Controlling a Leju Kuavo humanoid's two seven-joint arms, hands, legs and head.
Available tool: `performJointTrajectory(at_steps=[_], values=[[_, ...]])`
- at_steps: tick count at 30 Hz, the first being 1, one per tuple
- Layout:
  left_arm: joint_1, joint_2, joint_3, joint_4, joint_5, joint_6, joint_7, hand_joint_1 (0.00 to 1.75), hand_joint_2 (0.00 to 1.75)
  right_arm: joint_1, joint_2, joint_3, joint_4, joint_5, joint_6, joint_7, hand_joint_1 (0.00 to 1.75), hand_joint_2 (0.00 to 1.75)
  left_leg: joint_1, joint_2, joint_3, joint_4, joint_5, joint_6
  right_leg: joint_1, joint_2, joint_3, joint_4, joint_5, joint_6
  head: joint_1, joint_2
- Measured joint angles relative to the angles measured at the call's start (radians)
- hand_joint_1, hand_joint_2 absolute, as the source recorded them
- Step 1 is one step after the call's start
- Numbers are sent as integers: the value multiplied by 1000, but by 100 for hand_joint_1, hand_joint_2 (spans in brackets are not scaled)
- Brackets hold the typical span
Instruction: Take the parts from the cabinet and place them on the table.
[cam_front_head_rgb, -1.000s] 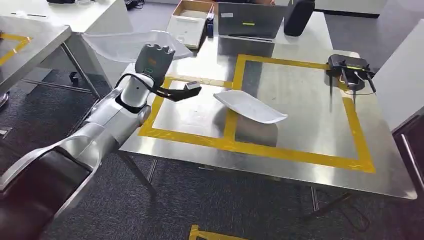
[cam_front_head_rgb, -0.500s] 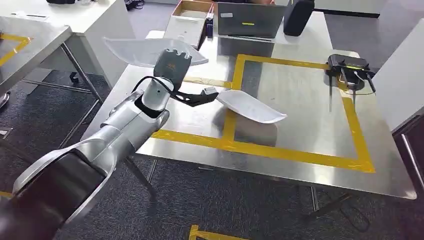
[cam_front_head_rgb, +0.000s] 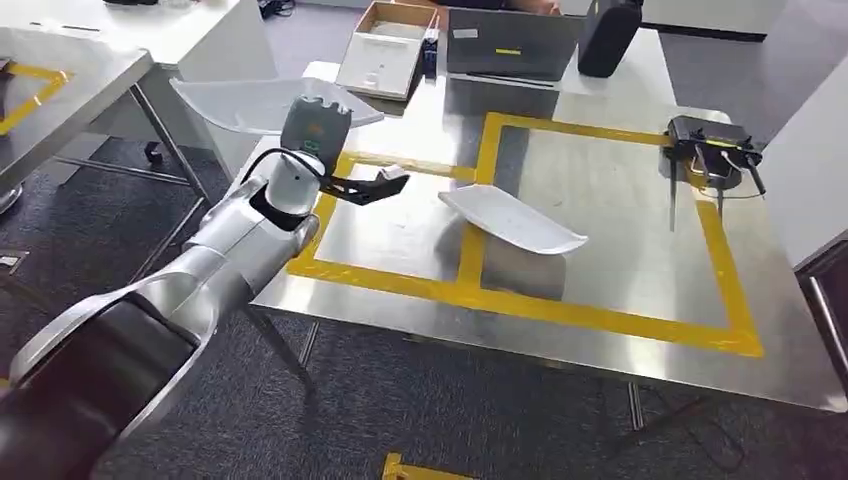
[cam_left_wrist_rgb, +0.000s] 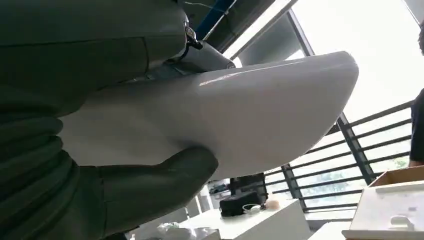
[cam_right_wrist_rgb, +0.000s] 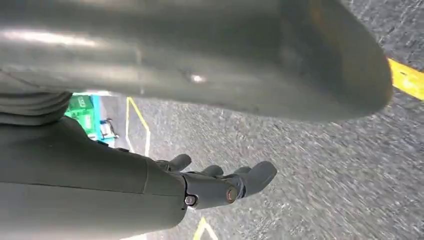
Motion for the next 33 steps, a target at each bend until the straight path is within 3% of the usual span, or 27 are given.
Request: performJointTrajectory(at_steps=[1, 2, 3, 4, 6, 7, 8, 10, 13, 14, 16, 17, 18, 20, 21, 22, 23, 24, 25, 26, 27, 29, 30, 31, 32, 33], values=[[4, 0, 0, 2, 0, 0, 0, 175, 175, 1, 0, 0, 0, 0, 0, 0, 0, 0, 0, -1, 0, 0, -4, 2, 0, 0, -41, 69, -25, 1, 0, 0], [8, 0, 0, 2, 0, -2, 0, 175, 175, 2, 0, 0, 0, 0, 0, 0, 0, 0, 0, -1, 0, 2, -6, 0, 0, 0, -73, 112, -31, 2, 1, 0], [12, 0, 0, 3, 0, -6, 0, 175, 175, 4, 0, 0, 0, 1, 0, 0, 0, 0, 2, -2, 2, 4, -9, -3, -3, 0, -78, 100, -7, 4, 1, 0], [14, 1, 0, 3, 0, -7, 0, 175, 175, 4, 0, 0, 0, 1, 0, 0, 0, 0, 4, -3, 5, 7, -14, -7, -6, 0, -61, 46, 34, 6, 1, 0], [11, 1, 0, 2, -1, -8, 2, 175, 175, 4, 0, 0, 0, 1, -2, 0, 0, 0, 11, -4, 10, 20, -27, -20, -12, -1, 12, -133, 140, 8, 1, 0], [10, 1, 0, 2, -2, -8, 2, 175, 175, 4, 3, 0, 0, 1, -2, 0, 0, 0, 9, -4, 11, 23, -33, -28, -10, 0, 26, -167, 126, 7, 2, 0], [8, 2, -1, 3, -3, -10, 4, 175, 175, 2, 5, 0, 0, 1, -4, -1, 0, 0, 8, -4, 7, 26, -36, -36, -3, -2, 19, -172, 86, -5, 3, 0], [10, 2, -1, 2, -3, -11, 5, 175, 175, 5, 6, 0, 0, 1, -7, 0, 0, 0, 7, -5, 13, 33, -28, -57, -4, -1, 27, -180, 107, -26, 2, 0], [7, 2, -3, 0, -3, -12, 6, 175, 175, 7, 12, 0, 0, 2, -8, 9, 0, 0, 12, -2, 9, 56, -43, -68, -5, -1, 66, -182, 104, -49, 1, 0], [3, 2, -3, 0, -3, -12, 8, 175, 175, 6, 14, 0, 0, 2, -9, 11, 0, 0, 12, 1, -26, 115, -50, -71, -4, 0, 74, -182, 98, -55, -3, 0], [7, 1, -9, 0, -3, -11, 7, 175, 175, 6, 16, 0, 0, 2, -10, 13, 0, 0, 12, 2, -131, 263, -93, -74, -4, 0, 90, -182, 82, -60, -4, 0], [14, 3, -9, 1, -3, -11, 7, 175, 175, 6, 17, 0, 0, 3, -10, 15, 0, 0, 12, 3, -172, 308, -119, -76, -4, 1, 101, -182, 73, -61, -5, 0], [20, 4, -9, 2, -3, -11, 7, 175, 175, 6, 18, 0, 0, 3, -11, 16, 0, 0, 12, 3, -193, 308, -127, -75, -4, 3, 116, -182, 62, -60, -5, 0], [23, 4, -9, 3, -3, -11, 7, 175, 175, 10, 21, 0, 0, 3, -11, 17, 0, 0, 11, 2, -181, 212, -90, -69, -3, 7, 147, -182, 38, -56, -7, 0], [21, 4, -9, 3, -3, -11, 8, 175, 175, 10, 21, 0, 0, 3, -11, 17, 0, 0, 8, 3, -159, 126, -40, -61, -3, 7, 167, -182, 23, -53, -7, 0], [21, 4, -9, 3, -3, -11, 8, 175, 175, 11, 26, 0, 0, 3, -11, 15, 0, 0, 5, 4, -139, 45, 39, -51, -3, 6, 171, -185, 8, -49, -8, 0], [21, 4, -10, 4, -3, -11, 8, 175, 175, 11, 27, 0, 1, 2, -11, 15, 0, 0, 1, 2, -138, 18, 134, -45, -3, 6, 186, -184, -2, -44, -7, 0], [18, 6, -11, 5, -3, -11, 6, 175, 175, 4, 27, 0, 1, 2, -10, 13, 0, 0, -5, 3, -129, 18, 93, -44, 0, 14, 189, -193, -9, -35, -9, 0], [20, 6, -12, 4, -3, -11, 7, 175, 175, 1, 27, 0, 1, 2, -10, 14, 0, 0, -6, 1, -125, 17, 101, -40, 5, 10, 196, -209, -14, -27, -11, 0], [22, 5, -12, 4, -3, -11, 8, 175, 175, 4, 27, 0, 1, 2, -10, 13, 0, 0, 1, 0, -117, 9, 92, -34, 5, 12, 209, -191, 1, -23, -11, 0], [20, 3, -13, 4, -3, -11, 8, 175, 175, 4, 27, 0, 1, 2, -9, 12, 0, 0, 2, 0, -102, 8, 81, -27, 5, 12, 198, -162, 24, -20, -11, 0], [16, 3, -13, 3, -3, -11, 11, 175, 175, 5, 27, -1, 1, 2, -7, 10, 0, 0, 5, -1, -70, 3, 60, -14, 2, 6, 132, -41, 57, -15, -10, 0], [14, 2, -13, 3, -3, -12, 11, 175, 175, 2, 27, 0, 1, 3, -6, 10, 0, 0, 5, -2, -59, 3, 52, -10, 2, 4, 80, 24, 41, -12, -9, 0], [16, 1, -14, 3, -4, -13, 11, 175, 175, 2, 26, -1, 1, 3, -5, 11, 0, 0, 5, -3, -48, 3, 42, -9, 4, 4, 35, 72, -2, -10, -9, 0], [21, 0, -14, 3, -4, -15, 11, 175, 175, 1, 26, 0, 1, 5, -4, 12, 0, 0, 3, -3, -36, 3, 35, -7, 5, 4, -5, 100, -61, -10, -8, 0], [26, 0, -14, 3, -5, -16, 11, 175, 175, 2, 26, 0, 1, 5, -3, 12, 0, 0, 2, -4, -25, 3, 26, -6, 5, 4, -27, 102, -98, -9, -9, 0]])
